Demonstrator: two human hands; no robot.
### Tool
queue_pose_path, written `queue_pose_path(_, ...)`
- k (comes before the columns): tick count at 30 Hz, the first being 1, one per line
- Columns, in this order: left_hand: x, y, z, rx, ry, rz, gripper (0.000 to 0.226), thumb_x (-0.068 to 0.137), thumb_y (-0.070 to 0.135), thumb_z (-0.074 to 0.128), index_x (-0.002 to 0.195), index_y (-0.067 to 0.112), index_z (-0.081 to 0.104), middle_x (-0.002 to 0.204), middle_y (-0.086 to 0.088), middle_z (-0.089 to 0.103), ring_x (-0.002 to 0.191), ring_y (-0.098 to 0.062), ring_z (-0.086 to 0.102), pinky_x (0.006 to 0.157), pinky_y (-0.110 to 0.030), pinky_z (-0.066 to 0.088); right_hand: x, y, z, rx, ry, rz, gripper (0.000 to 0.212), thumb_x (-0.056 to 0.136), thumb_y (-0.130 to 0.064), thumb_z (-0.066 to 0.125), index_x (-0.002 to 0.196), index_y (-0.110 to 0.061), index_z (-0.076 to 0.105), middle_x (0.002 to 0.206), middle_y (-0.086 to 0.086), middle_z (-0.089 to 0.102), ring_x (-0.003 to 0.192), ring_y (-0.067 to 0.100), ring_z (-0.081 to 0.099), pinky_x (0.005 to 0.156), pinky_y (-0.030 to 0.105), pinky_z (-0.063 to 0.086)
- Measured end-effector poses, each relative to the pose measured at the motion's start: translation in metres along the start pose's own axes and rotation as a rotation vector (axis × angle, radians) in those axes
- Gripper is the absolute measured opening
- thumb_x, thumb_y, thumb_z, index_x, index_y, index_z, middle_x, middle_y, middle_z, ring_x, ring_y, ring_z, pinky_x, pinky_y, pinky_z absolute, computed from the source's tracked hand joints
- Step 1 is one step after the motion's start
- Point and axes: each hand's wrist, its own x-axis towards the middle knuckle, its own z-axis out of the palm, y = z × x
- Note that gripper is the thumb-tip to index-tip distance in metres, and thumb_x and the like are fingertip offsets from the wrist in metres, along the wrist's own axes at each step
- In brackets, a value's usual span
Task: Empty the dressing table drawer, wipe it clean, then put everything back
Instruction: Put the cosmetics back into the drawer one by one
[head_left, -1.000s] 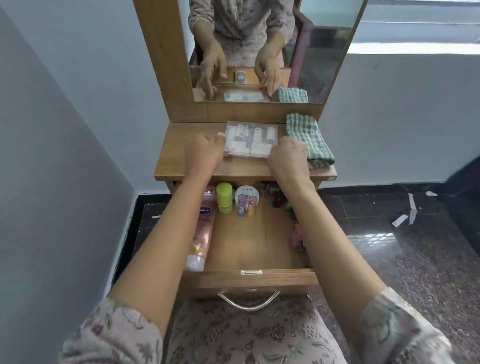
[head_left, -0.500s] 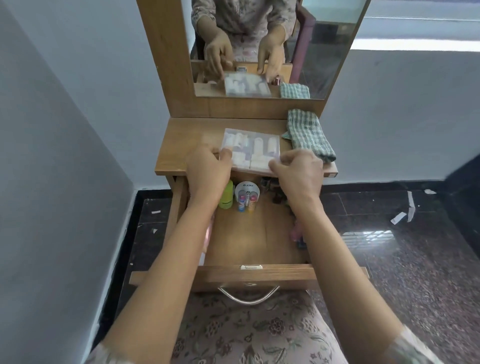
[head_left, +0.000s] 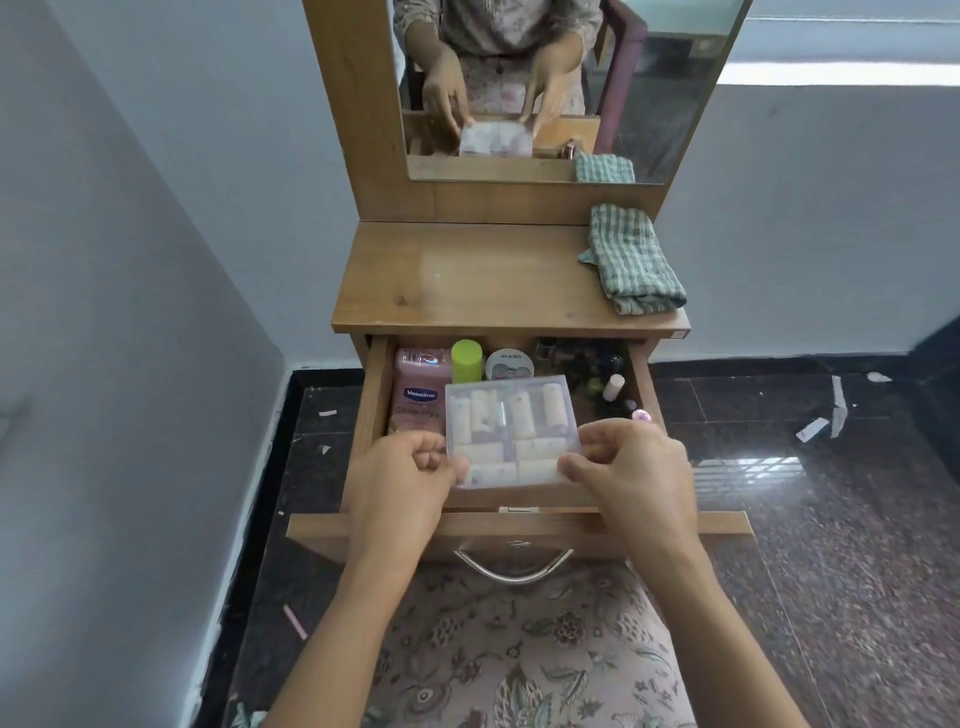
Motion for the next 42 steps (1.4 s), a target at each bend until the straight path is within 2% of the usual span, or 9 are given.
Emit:
queue_pose_path(3,0.006,-0.004,0.007,0.046,-0.044,-0.041,0.028,0.076,0.024,0.079,0.103,0.017,0.071,0.082,0.007,0.071,0.077,-0.009,0.067,0.078,-0.034,0.058,0.01,0.003,0.007,-0.106,-0.107,0.026,0.02,0.073,-0.024,0.076,0.093,-0.019,0.072,0.086,-0.004,0.071,0.085,0.015,0.064,0.075,0.028,0.051)
queue_pose_path(7,0.021,-0.004,0.014,0.262,-0.133,-0.053,0.033,0.078,0.025,0.078,0.108,0.015,0.069,0.098,-0.001,0.072,0.087,-0.014,0.067,0.071,-0.025,0.052,0.02,0.008,0.019,-0.114,-0.175,0.085,0.022,0.07,-0.02,0.079,0.09,-0.018,0.07,0.084,0.0,0.07,0.084,0.019,0.064,0.068,0.026,0.047)
queue_pose_path(12,0.039,-0.003,0.023,0.429,-0.259,-0.077,0.039,0.074,0.022,0.081,0.107,0.011,0.064,0.109,-0.006,0.065,0.096,-0.02,0.063,0.071,-0.028,0.047,0.032,0.004,0.035,-0.23,-0.215,0.109,0.019,0.068,-0.015,0.08,0.083,-0.011,0.069,0.08,0.004,0.067,0.076,0.021,0.064,0.069,0.034,0.057)
queue_pose_path(16,0.052,-0.001,0.03,0.522,-0.316,-0.044,0.039,0.068,0.016,0.085,0.1,0.008,0.063,0.103,-0.009,0.065,0.091,-0.023,0.065,0.077,-0.035,0.056,0.039,0.001,0.042,-0.328,-0.284,0.112,0.03,0.07,-0.012,0.077,0.095,-0.009,0.062,0.095,0.008,0.064,0.09,0.027,0.063,0.074,0.035,0.055)
queue_pose_path(29,0.056,-0.004,0.044,0.615,-0.288,0.066,0.042,0.07,0.017,0.084,0.103,0.006,0.062,0.101,-0.009,0.063,0.091,-0.023,0.062,0.078,-0.035,0.054,0.047,0.008,0.055,-0.397,-0.244,0.1,0.026,0.083,-0.003,0.064,0.107,-0.007,0.058,0.107,0.012,0.062,0.1,0.029,0.061,0.077,0.036,0.053)
queue_pose_path(35,0.046,0.001,0.04,0.584,-0.163,0.151,0.022,0.085,0.022,0.071,0.1,0.007,0.065,0.094,-0.007,0.065,0.08,-0.018,0.061,0.068,-0.028,0.052,0.046,0.008,0.052,-0.389,-0.3,0.07,0.026,0.083,-0.005,0.064,0.108,-0.006,0.058,0.106,0.012,0.063,0.095,0.027,0.062,0.077,0.036,0.055)
queue_pose_path(37,0.037,0.005,0.028,0.498,-0.066,0.211,0.025,0.088,0.033,0.066,0.098,0.011,0.067,0.09,-0.003,0.068,0.076,-0.013,0.063,0.065,-0.023,0.051,0.039,0.01,0.045,-0.323,-0.214,-0.027,0.022,0.086,-0.013,0.063,0.107,-0.009,0.062,0.101,0.008,0.067,0.089,0.023,0.064,0.075,0.035,0.056)
queue_pose_path(40,0.022,0.009,0.002,0.306,-0.034,0.3,0.028,0.086,0.045,0.062,0.099,0.021,0.067,0.09,0.007,0.069,0.079,-0.004,0.064,0.071,-0.02,0.055,0.017,0.015,0.029,-0.089,0.125,-0.354,0.014,0.09,-0.016,0.061,0.102,-0.016,0.067,0.093,-0.001,0.071,0.081,0.015,0.067,0.077,0.026,0.055)
queue_pose_path(42,0.014,0.004,-0.012,0.22,-0.002,0.324,0.03,0.084,0.048,0.062,0.101,0.024,0.068,0.093,0.01,0.068,0.083,-0.003,0.065,0.073,-0.02,0.055,0.002,0.022,0.023,0.024,0.374,-0.579,0.012,0.089,-0.007,0.064,0.099,-0.008,0.07,0.096,0.002,0.072,0.086,0.015,0.067,0.093,0.014,0.045)
